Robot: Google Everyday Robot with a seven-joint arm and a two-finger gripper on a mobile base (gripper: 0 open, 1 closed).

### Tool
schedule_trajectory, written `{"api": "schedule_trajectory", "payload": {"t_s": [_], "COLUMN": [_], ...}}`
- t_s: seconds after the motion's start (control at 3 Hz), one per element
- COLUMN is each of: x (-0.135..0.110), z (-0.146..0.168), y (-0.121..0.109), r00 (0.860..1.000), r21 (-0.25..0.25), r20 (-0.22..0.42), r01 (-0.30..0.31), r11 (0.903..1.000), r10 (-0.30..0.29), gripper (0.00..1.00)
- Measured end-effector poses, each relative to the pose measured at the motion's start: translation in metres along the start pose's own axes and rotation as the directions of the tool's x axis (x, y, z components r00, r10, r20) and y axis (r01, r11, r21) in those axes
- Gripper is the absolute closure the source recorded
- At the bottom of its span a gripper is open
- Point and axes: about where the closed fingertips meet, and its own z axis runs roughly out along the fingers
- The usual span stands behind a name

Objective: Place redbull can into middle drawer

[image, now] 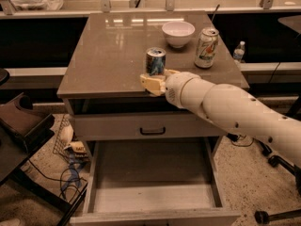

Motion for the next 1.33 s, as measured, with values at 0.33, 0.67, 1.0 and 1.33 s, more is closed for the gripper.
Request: {"api": "schedule_trajectory", "payload": {"t_s": [0.33, 0.67, 1.0, 1.33], "x": [0.0, 0.0, -0.0001, -0.0001], "z": [0.0, 0.0, 0.0, 0.0], "y": [0.0, 0.0, 0.0001, 0.0002], "r00": [1.0, 1.0, 1.0, 1.0], "r21": [0.0, 0.0, 0.0, 0.0], "r20": [0.0, 0.0, 0.0, 0.0], "r01": [0.0, 0.0, 0.0, 0.0], "r11": [1.0, 1.0, 1.0, 1.0], "r10": [0.0, 0.0, 0.0, 0.0], "gripper": [1.0, 1.0, 0.88, 0.59]}}
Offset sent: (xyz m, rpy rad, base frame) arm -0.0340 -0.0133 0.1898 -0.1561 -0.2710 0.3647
